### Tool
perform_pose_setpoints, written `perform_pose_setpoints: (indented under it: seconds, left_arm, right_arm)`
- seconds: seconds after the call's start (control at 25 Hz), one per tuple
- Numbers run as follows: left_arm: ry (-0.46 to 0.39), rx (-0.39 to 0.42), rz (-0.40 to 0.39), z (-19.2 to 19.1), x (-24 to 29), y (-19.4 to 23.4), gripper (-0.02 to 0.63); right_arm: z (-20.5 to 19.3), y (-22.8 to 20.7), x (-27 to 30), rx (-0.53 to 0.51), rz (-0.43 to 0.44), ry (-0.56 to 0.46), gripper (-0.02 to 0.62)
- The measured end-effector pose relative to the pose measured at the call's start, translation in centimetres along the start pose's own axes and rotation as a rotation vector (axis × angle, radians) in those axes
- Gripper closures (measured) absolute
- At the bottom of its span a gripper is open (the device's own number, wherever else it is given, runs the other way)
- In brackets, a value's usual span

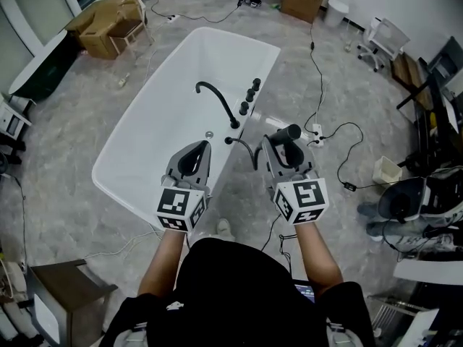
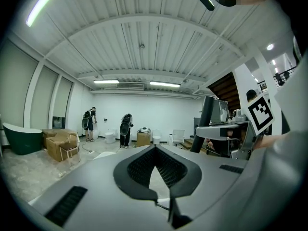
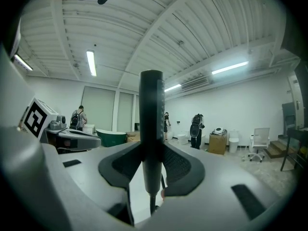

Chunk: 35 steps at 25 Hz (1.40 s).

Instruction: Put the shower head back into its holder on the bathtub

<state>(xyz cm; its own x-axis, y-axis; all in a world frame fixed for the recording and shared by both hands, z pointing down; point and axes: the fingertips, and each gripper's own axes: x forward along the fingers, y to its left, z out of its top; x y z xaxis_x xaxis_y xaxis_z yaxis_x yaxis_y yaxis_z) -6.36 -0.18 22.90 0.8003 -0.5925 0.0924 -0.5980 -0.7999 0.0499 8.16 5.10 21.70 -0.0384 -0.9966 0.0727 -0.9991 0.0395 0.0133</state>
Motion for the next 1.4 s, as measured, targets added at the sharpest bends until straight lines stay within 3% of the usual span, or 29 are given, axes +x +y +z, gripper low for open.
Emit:
perform_pose_setpoints:
  seconds: [0.28, 0.72, 1.4]
  left_arm:
    - [0.005, -0.032, 0.005, -1.0, 1.8, 4.9, 0.595]
    - [0.025, -0.071, 0.012, -3.0, 3.0, 7.8, 0.594]
    - [0.081, -0.106, 0.052, -5.2, 10.2, 9.0, 0.594]
  right_arm:
    - [-0.5, 1.7, 5.3, -0.009, 0.013, 0.014, 0.451]
    - [-2.3, 3.0, 9.2, -0.019, 0.039, 0.061, 0.451]
    - [-6.0, -1.5, 15.2, 0.016, 0.096, 0.141, 0.451]
